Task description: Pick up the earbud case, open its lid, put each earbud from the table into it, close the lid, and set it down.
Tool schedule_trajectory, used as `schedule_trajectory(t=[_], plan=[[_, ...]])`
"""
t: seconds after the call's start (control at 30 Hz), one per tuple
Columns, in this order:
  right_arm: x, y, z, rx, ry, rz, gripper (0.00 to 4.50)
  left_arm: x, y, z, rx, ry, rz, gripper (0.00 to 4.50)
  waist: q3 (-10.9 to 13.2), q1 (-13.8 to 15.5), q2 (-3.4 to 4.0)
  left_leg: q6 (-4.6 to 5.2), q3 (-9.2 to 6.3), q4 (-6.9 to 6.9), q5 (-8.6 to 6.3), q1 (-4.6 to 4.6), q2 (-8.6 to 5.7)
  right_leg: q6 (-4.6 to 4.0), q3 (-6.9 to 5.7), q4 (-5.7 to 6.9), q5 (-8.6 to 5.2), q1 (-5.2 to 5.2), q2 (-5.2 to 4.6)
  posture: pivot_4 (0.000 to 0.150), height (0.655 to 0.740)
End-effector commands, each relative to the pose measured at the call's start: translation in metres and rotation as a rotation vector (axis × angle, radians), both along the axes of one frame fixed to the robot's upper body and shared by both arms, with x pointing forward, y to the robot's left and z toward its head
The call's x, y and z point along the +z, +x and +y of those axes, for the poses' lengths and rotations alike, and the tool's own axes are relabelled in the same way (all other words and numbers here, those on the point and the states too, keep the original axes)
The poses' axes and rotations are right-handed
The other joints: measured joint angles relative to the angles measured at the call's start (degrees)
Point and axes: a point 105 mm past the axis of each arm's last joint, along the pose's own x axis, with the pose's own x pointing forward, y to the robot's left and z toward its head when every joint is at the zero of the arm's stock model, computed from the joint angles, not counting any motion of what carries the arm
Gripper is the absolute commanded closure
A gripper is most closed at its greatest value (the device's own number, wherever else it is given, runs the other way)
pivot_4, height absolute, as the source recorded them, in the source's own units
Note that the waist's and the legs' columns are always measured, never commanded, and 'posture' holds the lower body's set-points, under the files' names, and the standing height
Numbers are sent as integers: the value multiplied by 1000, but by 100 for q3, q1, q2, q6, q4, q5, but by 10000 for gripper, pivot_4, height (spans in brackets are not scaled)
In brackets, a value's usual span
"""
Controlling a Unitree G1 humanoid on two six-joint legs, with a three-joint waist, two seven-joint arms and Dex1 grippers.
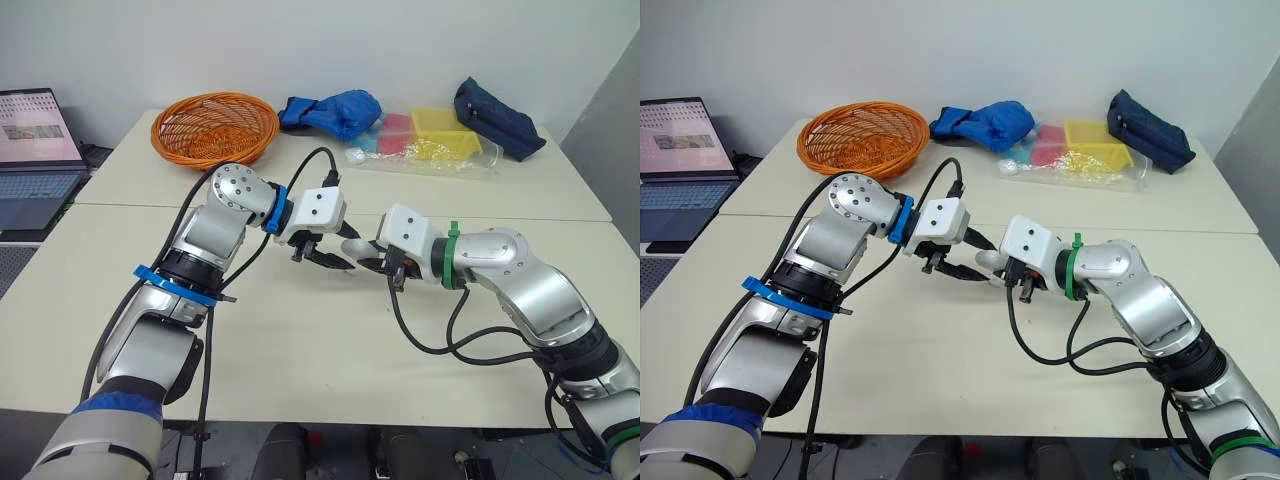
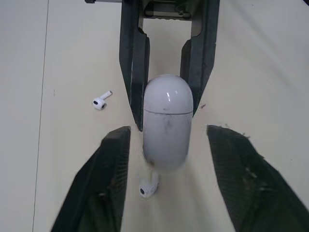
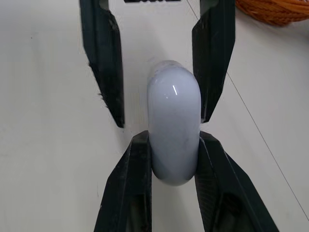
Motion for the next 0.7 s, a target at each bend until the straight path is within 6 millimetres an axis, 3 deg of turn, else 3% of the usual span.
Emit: schedule_trajectory(t=[0.03,0.33,0.43,0.57,0.7], plan=[[12,0,-2,3,11,-50,37182,14,-2,-3,-20,-25,-45,12925,0,0,0,1,-2,1,1,0,0,-1,-1,2,0,0,0,1500,7400],[9,0,-3,3,7,-44,37182,13,0,-2,-15,-18,-46,12925,0,0,0,3,-1,1,2,1,0,-2,-1,5,-1,0,1,1500,7400],[10,1,-2,4,6,-48,37182,13,-1,-2,-18,-21,-32,18483,0,-1,0,3,-2,1,2,1,0,-3,-1,5,-2,-1,1,1500,7400],[10,1,-3,2,5,-47,37182,14,-1,-3,-22,-22,-28,30017,0,-1,0,3,-2,1,2,1,0,-3,-1,5,-2,-1,1,1500,7400],[9,2,-4,-2,10,-44,37182,12,-2,-4,-25,-17,-21,37588,0,-1,0,3,-2,1,2,1,0,-3,-1,5,-2,-1,1,1500,7400]])
